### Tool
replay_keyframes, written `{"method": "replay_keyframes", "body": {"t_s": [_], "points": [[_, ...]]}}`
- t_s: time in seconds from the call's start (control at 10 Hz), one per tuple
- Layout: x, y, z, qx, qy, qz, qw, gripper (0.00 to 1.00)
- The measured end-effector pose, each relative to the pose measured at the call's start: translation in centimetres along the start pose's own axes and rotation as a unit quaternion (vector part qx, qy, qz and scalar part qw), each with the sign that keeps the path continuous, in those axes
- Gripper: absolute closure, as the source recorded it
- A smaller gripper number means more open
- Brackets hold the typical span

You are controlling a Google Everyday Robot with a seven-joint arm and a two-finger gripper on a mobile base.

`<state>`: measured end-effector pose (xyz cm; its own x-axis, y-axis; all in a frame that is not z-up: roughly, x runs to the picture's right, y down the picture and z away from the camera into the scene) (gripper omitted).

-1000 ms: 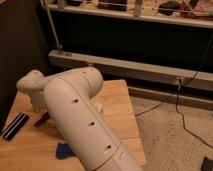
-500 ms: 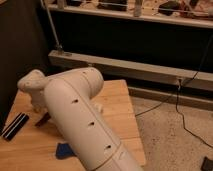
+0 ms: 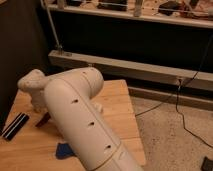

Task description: Place the pepper in the ceramic cup

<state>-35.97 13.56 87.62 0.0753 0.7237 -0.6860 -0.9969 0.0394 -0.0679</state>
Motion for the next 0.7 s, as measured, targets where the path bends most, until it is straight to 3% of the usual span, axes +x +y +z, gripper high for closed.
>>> {"method": "replay_keyframes", "body": {"t_s": [0.7], "points": [[0.21,0.56,-0.20,-0.005,0.000,-0.010,0.9999,0.56]]}}
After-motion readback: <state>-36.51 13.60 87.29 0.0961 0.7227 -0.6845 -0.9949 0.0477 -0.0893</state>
